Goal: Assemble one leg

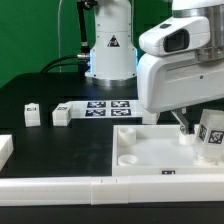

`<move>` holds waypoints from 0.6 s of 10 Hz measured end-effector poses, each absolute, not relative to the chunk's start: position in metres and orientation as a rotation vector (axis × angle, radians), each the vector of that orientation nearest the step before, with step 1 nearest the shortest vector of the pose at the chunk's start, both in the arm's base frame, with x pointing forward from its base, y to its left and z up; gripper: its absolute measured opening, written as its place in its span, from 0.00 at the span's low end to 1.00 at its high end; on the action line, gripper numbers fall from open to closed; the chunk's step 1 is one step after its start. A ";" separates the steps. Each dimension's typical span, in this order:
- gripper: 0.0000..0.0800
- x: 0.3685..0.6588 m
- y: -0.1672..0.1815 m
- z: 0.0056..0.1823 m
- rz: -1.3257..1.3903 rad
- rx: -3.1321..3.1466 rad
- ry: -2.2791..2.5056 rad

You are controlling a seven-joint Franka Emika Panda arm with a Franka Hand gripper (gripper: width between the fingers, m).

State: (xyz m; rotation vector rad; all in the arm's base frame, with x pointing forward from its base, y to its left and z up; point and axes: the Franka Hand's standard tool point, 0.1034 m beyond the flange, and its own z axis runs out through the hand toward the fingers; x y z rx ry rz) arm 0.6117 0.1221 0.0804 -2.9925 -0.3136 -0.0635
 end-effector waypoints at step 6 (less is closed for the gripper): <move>0.81 0.618 0.115 0.079 -0.100 -3.004 -0.240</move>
Offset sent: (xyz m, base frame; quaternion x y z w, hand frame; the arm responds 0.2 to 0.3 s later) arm 0.0105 -0.0120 0.0020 -0.0383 0.0263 -0.0035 0.9989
